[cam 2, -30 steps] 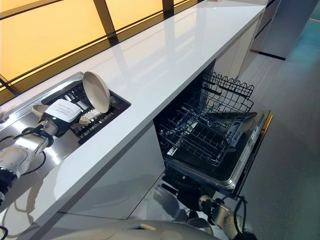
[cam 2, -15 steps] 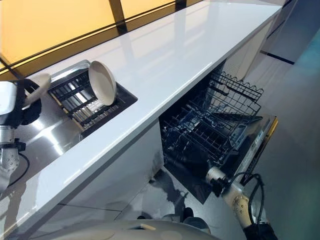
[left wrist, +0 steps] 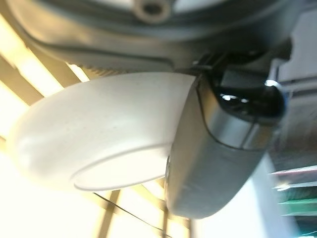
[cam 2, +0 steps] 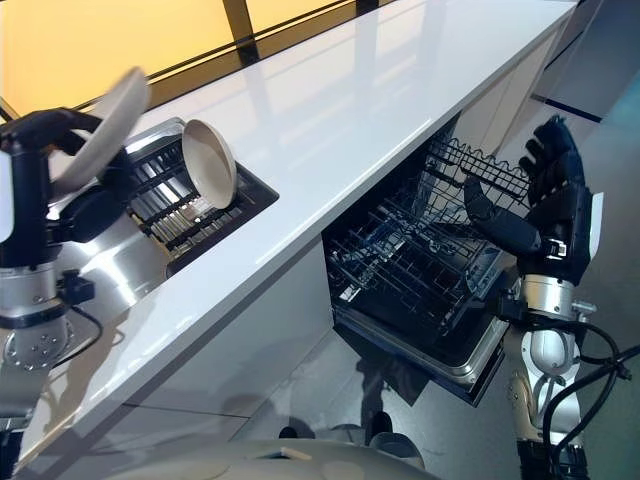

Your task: Pick up plates and place into dishwasher.

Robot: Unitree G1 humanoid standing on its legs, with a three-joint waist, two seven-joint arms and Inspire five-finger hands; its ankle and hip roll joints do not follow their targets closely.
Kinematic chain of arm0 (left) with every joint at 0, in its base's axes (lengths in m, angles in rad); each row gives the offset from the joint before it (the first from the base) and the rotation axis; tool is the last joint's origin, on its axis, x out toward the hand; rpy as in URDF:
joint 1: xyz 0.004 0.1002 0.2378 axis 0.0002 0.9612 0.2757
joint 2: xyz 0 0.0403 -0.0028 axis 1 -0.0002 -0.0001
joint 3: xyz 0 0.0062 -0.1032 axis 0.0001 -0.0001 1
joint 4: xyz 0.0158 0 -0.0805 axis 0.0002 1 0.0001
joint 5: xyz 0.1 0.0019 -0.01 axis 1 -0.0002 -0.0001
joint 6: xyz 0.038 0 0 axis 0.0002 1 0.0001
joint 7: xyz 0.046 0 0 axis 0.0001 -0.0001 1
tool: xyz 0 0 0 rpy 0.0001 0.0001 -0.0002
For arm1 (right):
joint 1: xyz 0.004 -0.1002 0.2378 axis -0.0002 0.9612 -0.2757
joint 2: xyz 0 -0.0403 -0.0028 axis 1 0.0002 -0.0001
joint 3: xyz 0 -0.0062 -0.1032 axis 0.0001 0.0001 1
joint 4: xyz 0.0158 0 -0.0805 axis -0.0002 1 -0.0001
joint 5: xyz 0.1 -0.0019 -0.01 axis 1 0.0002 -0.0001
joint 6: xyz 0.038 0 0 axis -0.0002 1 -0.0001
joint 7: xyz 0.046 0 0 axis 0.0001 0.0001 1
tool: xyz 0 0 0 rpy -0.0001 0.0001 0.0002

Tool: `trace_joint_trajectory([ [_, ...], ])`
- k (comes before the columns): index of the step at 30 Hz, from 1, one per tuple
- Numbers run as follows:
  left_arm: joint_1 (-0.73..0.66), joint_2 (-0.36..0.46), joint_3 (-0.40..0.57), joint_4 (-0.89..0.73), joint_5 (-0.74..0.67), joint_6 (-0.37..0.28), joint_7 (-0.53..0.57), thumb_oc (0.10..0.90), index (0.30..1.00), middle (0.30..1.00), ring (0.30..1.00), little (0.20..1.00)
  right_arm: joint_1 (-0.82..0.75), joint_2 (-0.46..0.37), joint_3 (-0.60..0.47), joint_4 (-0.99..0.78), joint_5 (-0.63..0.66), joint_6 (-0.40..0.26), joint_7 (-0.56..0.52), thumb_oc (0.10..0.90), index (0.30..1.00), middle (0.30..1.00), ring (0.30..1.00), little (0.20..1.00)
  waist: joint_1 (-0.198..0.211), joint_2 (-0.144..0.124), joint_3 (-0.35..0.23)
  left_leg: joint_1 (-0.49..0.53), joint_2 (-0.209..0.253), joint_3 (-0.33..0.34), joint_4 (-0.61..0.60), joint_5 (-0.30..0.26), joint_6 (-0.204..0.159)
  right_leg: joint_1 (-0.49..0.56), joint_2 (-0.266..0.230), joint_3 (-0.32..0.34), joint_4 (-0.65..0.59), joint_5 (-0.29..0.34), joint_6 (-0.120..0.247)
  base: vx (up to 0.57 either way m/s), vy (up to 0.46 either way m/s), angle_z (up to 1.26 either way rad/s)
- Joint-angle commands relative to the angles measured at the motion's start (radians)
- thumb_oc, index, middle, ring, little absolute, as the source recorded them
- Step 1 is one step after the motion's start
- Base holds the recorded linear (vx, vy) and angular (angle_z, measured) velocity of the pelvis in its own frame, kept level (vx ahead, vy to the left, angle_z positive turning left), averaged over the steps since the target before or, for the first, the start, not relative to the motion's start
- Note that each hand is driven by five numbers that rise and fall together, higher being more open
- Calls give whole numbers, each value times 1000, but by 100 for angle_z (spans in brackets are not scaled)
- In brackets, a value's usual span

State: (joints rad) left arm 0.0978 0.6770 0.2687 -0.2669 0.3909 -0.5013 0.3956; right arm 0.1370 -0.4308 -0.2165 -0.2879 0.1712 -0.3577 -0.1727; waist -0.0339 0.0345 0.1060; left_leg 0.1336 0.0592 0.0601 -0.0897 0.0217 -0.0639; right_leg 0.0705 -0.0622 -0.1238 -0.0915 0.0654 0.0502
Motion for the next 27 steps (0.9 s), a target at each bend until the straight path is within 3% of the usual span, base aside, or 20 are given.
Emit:
trace_joint_trajectory([
  [1,-162,59,-12,-68,-276,-84,-237,100,300,300,300,200,-188,-121,-1,-122,-122,-116,18,800,900,900,900,900,-10,-3,-38,7,-120,19,5,-95,100,7,56,-8,102,-136,36,0,0,0],
  [2,-176,58,-20,-71,-315,-83,-285,100,300,300,300,200,-198,-135,0,-119,-129,-117,28,800,900,900,900,900,-8,-2,-37,7,-120,18,5,-94,99,6,56,-8,103,-136,35,-29,-32,0],
  [5,-237,53,-96,-89,-577,-84,-575,100,300,300,300,200,-245,-195,29,-116,-171,-111,96,800,900,900,900,900,-4,-4,-38,7,-119,14,6,-94,98,6,58,-9,109,-139,35,-29,-32,2],
  [9,-332,50,-207,-93,-826,-2,-867,100,300,300,300,200,-333,-251,95,-90,-200,-83,132,800,900,900,900,900,0,-5,-44,7,-116,14,7,-94,95,7,59,-9,112,-139,34,-18,-29,6],
  [12,-405,71,-265,-79,-901,40,-934,100,300,300,300,200,-405,-291,146,-54,-190,-41,157,800,900,900,900,900,-2,-6,-50,9,-114,18,7,-94,93,8,60,-9,111,-139,33,-4,-9,1],
  [18,-466,84,-288,-53,-1072,98,-1010,100,300,300,300,200,-457,-321,191,-6,-150,3,244,800,900,900,900,900,-5,-7,-59,11,-112,22,6,-95,92,11,61,-8,108,-140,30,0,0,0],
  [27,-515,74,-332,-4,-1105,127,-1005,100,300,300,300,200,-532,-320,298,-8,1,68,463,800,900,900,900,900,0,-11,-70,12,-111,21,6,-94,89,21,60,-14,96,-139,22,0,0,0],
])
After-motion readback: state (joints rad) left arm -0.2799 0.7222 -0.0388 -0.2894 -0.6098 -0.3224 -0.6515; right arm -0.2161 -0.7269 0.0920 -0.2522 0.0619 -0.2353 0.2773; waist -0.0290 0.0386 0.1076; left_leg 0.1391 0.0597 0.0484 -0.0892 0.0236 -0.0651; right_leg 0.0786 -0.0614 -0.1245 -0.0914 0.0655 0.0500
